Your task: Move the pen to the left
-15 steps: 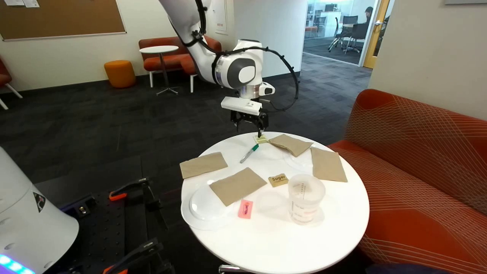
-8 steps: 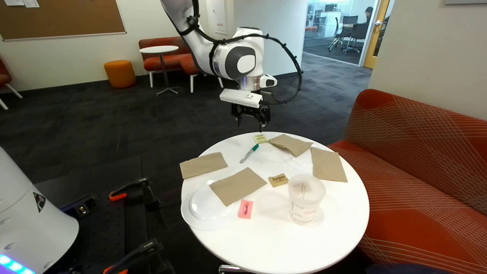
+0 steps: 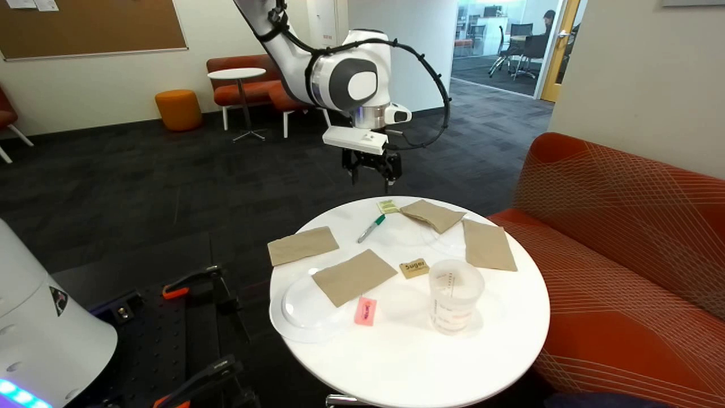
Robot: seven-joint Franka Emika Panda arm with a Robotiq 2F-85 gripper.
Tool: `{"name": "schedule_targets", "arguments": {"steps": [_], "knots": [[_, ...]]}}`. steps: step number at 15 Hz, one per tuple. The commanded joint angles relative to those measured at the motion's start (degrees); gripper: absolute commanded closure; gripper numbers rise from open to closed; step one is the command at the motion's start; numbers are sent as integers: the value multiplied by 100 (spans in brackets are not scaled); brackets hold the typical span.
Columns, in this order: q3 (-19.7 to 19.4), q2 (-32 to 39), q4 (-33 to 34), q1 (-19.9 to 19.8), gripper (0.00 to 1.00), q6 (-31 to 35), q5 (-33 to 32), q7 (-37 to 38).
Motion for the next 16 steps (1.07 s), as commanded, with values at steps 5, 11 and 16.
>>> {"name": "schedule_targets", "arguments": {"steps": [5, 11, 16], "knots": [[67, -936, -676, -164, 0, 44, 272, 114], [47, -1373, -795, -214, 0, -267, 460, 104], [0, -1249, -656, -190, 0, -253, 353, 24]]}}
